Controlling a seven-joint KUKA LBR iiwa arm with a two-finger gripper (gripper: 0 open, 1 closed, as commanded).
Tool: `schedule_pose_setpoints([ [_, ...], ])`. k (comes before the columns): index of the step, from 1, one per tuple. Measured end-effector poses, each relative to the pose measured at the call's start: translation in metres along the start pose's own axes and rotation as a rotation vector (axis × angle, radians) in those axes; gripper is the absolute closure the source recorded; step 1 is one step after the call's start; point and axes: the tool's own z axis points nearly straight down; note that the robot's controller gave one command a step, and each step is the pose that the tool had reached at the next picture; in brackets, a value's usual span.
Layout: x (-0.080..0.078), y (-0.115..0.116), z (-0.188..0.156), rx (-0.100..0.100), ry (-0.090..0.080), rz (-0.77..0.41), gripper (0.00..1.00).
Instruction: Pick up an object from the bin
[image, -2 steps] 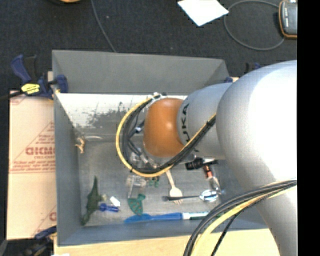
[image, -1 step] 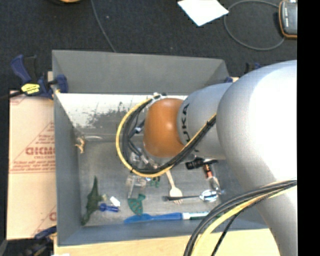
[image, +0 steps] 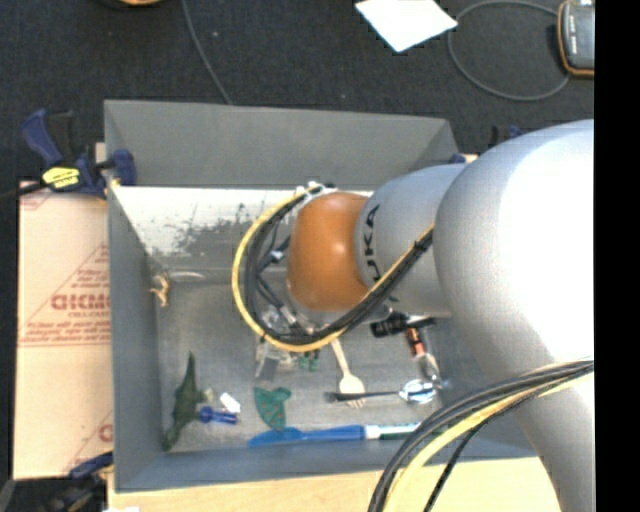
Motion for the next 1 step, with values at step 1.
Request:
schedule_pose_setpoints([
  [1,0.0000,0.0000,-0.0004,0.000,0.000,0.000,1.00],
])
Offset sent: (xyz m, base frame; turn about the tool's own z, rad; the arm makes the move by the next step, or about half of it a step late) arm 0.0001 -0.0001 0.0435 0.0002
